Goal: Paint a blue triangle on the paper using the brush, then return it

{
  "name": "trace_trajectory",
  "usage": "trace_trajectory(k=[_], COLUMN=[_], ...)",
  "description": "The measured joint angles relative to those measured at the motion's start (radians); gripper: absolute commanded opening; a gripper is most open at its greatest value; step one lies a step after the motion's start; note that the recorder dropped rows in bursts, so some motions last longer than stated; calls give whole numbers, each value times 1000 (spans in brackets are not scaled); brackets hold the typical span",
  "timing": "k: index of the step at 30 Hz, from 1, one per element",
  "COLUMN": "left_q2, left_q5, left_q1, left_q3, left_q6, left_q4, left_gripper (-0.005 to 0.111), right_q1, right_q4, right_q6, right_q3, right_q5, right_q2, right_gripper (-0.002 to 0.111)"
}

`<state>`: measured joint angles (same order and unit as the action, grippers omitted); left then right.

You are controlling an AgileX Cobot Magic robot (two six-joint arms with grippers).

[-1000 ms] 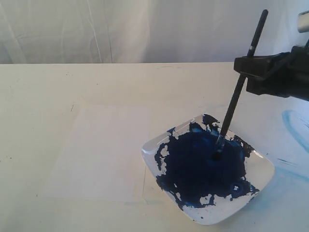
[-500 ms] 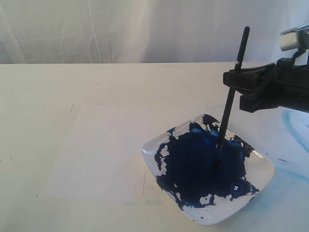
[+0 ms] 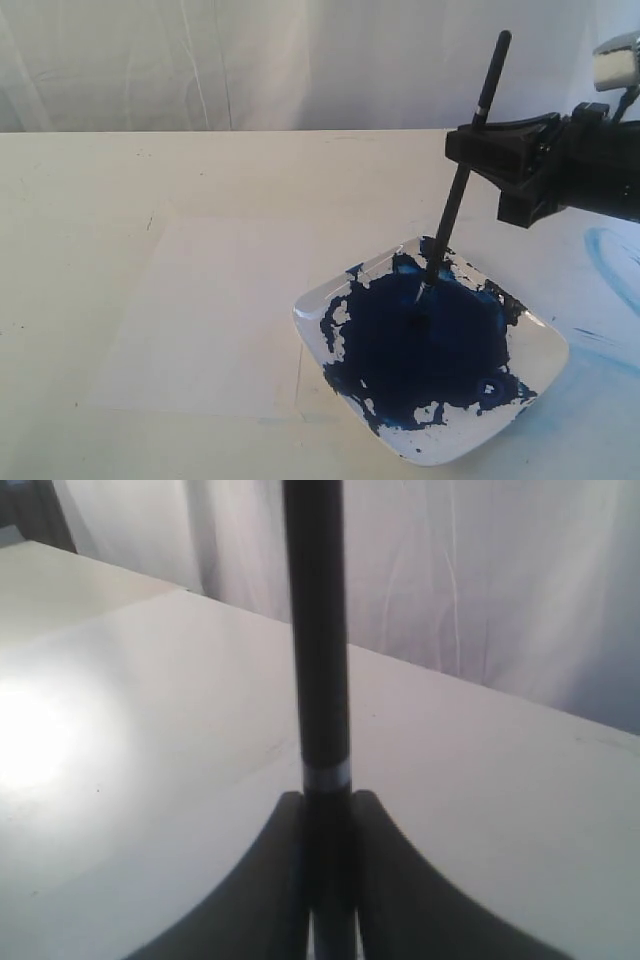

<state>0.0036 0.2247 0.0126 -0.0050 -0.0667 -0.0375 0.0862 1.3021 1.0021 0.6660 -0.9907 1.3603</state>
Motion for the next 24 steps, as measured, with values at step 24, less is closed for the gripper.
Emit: trace_trajectory(k=[24], left_q2=[0], left_q5=[-61], left_q1=[0], left_q3=[0], left_q6=[0], left_q4=[0], left_gripper=[0], right_q1=[0], right_q4=[3], right_q6=[0], right_q3=[8], right_q5=[-16], right_q2=[0], right_gripper=[0])
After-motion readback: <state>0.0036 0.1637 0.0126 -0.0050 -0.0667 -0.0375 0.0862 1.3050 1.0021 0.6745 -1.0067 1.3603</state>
